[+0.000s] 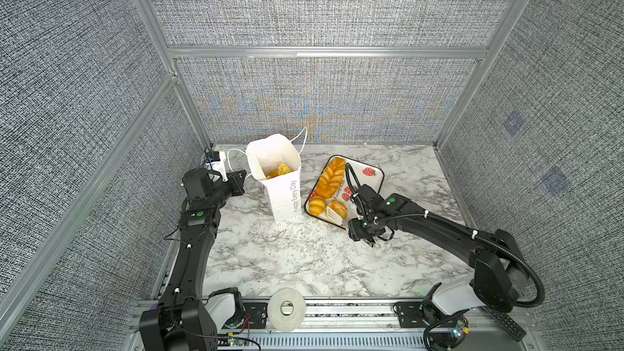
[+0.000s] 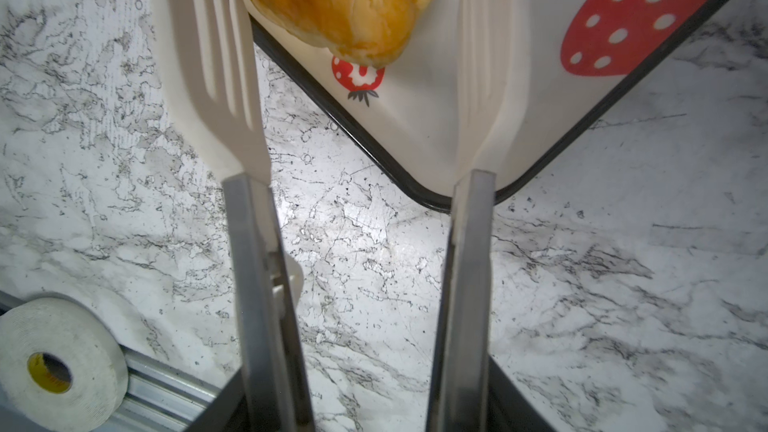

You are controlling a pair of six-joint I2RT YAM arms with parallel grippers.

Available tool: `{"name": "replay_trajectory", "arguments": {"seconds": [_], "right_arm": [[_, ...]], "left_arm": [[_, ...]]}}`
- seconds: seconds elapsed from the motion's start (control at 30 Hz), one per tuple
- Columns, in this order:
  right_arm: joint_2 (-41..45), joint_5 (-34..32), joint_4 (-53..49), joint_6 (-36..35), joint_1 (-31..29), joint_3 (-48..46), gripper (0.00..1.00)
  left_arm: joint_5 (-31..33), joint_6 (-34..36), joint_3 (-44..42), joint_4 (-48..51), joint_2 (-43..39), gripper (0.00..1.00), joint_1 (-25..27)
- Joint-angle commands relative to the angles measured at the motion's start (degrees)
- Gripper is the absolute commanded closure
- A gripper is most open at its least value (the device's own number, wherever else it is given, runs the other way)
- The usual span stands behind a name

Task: Place the fake bread into the paper bag
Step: 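Lower the right tongs onto the puff bun on the tray and close them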

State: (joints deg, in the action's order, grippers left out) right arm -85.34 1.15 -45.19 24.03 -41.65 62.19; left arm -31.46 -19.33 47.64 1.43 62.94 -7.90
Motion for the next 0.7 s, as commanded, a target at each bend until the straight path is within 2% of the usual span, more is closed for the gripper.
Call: {"name": "replay_trajectory", "arguments": {"seconds": [0.0, 0.67], "right_arm": [[-0.6, -0.1, -0.3, -0.5, -0.1, 0.6, 0.41], [-6.2, -2.0, -0.9, -2.3, 0.1, 4.8, 0.41]], "left_arm": [[-0.4, 0.3, 0.1, -0.2, 0.2, 1.0, 0.0], [-0.2, 0.3, 0.2, 0.0, 0.2, 1.0, 0.0]]}}
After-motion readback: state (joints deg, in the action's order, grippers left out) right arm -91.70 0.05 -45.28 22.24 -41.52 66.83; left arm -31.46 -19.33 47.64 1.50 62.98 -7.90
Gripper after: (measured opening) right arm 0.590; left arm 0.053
